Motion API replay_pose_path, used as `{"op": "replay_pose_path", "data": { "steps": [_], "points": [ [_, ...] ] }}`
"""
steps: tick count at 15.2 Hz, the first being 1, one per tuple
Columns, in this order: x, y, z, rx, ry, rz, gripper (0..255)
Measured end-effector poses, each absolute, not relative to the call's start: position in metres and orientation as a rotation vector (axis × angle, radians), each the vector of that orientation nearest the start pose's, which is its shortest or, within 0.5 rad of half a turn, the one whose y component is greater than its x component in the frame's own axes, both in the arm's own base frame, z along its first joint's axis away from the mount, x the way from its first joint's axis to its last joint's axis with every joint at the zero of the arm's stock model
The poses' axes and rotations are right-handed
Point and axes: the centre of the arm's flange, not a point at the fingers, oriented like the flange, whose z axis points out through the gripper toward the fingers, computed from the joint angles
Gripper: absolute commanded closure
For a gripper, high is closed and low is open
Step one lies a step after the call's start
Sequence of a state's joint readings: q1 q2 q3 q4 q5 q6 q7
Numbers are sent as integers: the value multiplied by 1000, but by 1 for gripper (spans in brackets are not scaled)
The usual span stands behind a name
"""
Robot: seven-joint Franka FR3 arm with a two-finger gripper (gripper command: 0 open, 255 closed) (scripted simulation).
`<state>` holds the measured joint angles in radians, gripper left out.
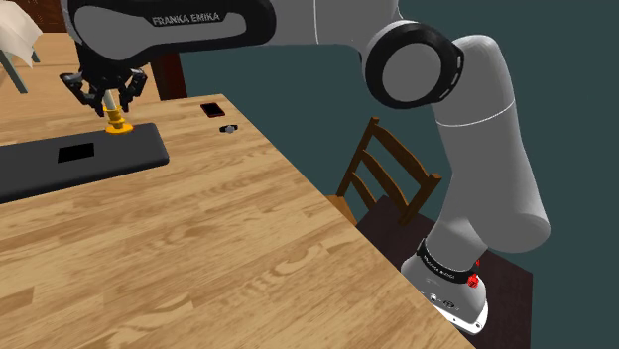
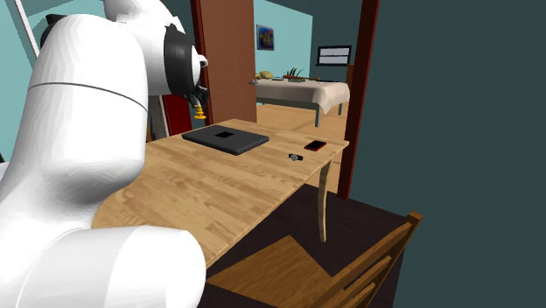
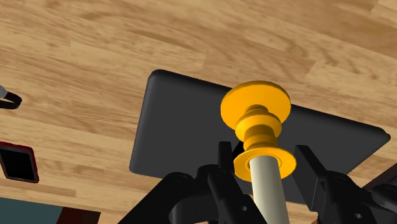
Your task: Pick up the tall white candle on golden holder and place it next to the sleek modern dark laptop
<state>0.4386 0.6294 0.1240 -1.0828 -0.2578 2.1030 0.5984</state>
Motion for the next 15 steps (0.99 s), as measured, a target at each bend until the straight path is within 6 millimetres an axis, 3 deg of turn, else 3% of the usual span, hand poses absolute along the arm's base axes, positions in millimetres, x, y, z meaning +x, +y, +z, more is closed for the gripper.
{"op": "replay_pose_path", "data": {
  "steps": [15],
  "points": [
    [672,371,425,-3006,-19,-650,255]
  ]
}}
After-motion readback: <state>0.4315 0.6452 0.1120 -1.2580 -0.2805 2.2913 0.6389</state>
